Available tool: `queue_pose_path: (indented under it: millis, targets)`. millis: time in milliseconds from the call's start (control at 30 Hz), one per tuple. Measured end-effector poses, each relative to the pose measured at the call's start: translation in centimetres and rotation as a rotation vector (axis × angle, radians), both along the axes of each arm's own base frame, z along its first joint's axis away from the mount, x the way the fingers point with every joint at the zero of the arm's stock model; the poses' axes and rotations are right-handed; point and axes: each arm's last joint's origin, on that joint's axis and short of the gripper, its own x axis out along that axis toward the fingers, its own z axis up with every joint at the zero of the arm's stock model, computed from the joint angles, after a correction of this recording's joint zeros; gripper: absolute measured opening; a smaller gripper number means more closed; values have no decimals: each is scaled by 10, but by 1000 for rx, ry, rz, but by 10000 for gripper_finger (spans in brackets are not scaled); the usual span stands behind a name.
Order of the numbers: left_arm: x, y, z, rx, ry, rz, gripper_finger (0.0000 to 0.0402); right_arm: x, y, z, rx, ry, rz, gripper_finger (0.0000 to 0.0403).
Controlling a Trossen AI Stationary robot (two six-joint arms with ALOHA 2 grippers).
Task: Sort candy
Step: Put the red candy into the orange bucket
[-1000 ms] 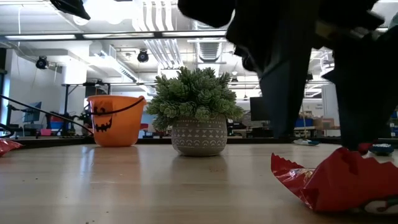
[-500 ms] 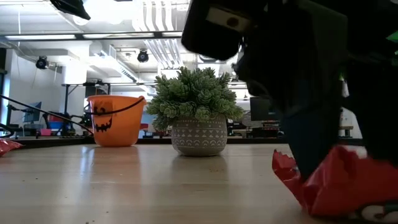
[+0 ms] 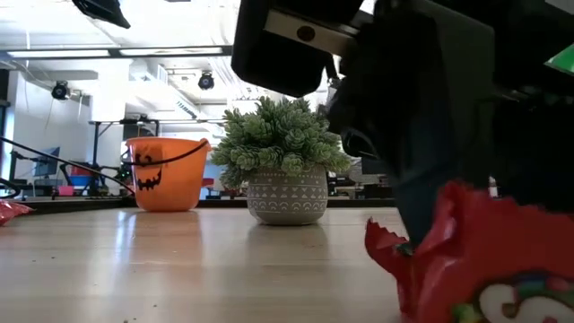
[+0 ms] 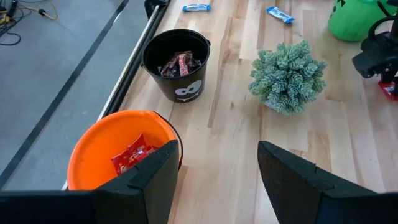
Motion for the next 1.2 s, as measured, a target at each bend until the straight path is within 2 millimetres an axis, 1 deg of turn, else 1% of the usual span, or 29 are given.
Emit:
queue_pose_path:
  millis: [200,267,300,433,567,633,733,867,1033,1100,1200]
  targets:
    - [0,0,0,0,1,0,201,2,-3,0,-14,-16,28,57]
    - [0,0,0,0,1,1,201,1,-4,-1,-16,-15,28,28]
    - [0,0,0,0,1,1,201,1,-4,-1,-16,-15,28,22]
    - [0,0,0,1,2,3,201,1,-4,5,-10,-29,27,21]
    - [-1,2,0,42,37,63,201,0,-5,22,-16,-67,20,19]
    - [-2,3,-1,57,50,94,201,-2,-8,29,-46,-84,6,19]
    - [-2,3,-1,49,50,113,201,-3,-11,44,-97,-127,-18,17]
    - [-1,4,-1,47,50,115,201,-1,-15,70,-124,-210,-26,17]
    - [-1,4,-1,26,41,135,201,9,-25,86,-154,-254,11,17]
    - [-1,4,-1,15,38,145,201,14,-29,99,-176,-286,36,17]
    - [0,5,-1,2,39,154,201,17,-38,118,-235,-280,89,17]
